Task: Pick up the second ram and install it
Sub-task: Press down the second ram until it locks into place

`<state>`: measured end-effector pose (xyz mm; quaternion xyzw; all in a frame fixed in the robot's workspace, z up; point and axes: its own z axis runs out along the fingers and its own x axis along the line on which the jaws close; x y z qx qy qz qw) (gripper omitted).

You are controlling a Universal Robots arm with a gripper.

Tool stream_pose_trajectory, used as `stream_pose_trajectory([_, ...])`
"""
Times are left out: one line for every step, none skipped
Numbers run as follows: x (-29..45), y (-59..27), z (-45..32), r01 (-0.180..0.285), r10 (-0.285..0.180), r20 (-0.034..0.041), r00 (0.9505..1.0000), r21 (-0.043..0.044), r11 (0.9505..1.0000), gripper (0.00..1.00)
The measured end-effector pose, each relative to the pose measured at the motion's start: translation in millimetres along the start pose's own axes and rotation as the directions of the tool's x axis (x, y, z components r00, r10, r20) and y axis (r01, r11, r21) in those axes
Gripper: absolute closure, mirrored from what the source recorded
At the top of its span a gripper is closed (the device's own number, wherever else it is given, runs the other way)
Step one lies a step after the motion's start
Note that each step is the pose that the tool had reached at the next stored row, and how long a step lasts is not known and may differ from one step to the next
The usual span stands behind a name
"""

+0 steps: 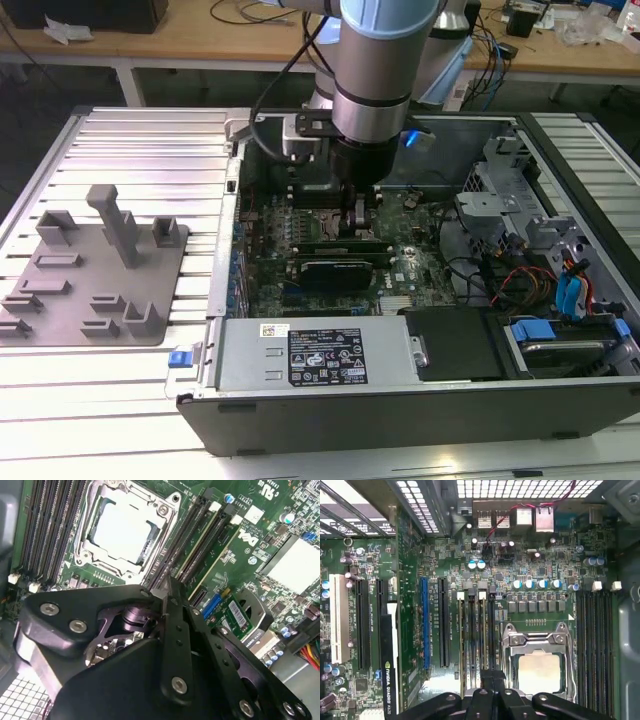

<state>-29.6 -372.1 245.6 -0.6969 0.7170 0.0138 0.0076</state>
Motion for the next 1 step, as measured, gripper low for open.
stream_pose_trajectory([0.0, 0.0, 0.0, 0.0, 0.0, 0.0, 1.0, 0.0, 1.0, 0.92])
